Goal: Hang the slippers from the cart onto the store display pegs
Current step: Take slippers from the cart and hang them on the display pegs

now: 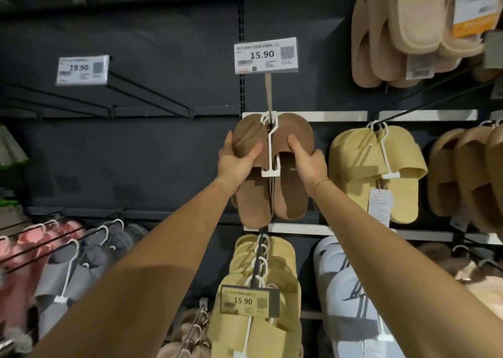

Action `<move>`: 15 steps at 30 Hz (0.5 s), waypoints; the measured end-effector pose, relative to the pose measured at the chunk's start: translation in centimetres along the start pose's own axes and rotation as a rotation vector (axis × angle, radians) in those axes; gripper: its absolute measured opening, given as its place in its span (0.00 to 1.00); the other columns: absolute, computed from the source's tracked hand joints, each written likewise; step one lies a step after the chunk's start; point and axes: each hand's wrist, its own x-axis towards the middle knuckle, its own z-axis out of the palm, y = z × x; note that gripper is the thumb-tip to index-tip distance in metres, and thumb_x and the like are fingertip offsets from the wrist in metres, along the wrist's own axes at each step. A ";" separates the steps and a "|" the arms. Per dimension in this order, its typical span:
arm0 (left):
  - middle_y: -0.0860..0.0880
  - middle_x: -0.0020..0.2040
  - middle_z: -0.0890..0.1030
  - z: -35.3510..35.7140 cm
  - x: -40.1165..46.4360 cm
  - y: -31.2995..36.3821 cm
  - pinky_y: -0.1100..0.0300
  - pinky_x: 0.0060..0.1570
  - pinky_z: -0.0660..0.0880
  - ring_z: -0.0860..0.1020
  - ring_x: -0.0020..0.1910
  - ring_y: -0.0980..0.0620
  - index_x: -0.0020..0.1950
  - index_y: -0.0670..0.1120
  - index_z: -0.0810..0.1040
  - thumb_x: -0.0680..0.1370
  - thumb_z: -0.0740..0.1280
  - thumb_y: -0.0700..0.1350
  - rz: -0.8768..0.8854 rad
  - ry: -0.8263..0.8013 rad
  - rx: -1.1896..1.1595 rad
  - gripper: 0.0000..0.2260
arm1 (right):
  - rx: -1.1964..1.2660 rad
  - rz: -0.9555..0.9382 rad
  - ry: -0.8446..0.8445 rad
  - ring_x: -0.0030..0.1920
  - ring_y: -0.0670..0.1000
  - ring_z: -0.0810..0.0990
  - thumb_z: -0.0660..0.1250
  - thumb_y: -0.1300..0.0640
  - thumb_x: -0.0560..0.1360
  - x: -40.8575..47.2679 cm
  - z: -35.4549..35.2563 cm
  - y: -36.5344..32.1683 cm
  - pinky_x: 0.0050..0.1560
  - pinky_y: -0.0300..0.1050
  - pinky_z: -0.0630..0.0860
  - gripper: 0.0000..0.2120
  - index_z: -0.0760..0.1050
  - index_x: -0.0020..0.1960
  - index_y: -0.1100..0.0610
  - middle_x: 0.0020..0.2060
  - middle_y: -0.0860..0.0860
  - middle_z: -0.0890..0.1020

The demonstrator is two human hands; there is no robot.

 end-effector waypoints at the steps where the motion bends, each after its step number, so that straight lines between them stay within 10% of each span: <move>1: 0.50 0.74 0.69 -0.1 -0.5 0.0 0.46 0.68 0.73 0.73 0.69 0.48 0.78 0.65 0.55 0.60 0.75 0.71 0.006 0.003 0.036 0.51 | -0.109 -0.040 0.050 0.62 0.58 0.75 0.66 0.28 0.69 -0.5 0.0 -0.2 0.59 0.54 0.75 0.44 0.64 0.73 0.56 0.65 0.55 0.74; 5: 0.46 0.71 0.69 -1.4 -4.2 1.0 0.43 0.69 0.71 0.70 0.70 0.43 0.78 0.60 0.61 0.65 0.69 0.73 0.111 -0.027 0.311 0.45 | -0.768 -0.504 0.368 0.68 0.61 0.67 0.59 0.36 0.77 -5.2 -0.3 -0.5 0.68 0.58 0.65 0.33 0.66 0.73 0.57 0.69 0.59 0.69; 15: 0.51 0.60 0.81 -11.8 -27.5 3.1 0.56 0.62 0.75 0.78 0.58 0.52 0.68 0.48 0.77 0.80 0.69 0.50 0.230 -0.116 0.443 0.17 | -0.537 -0.572 -0.173 0.53 0.53 0.80 0.62 0.50 0.80 -28.2 -1.5 -0.3 0.55 0.52 0.78 0.13 0.78 0.60 0.55 0.53 0.52 0.82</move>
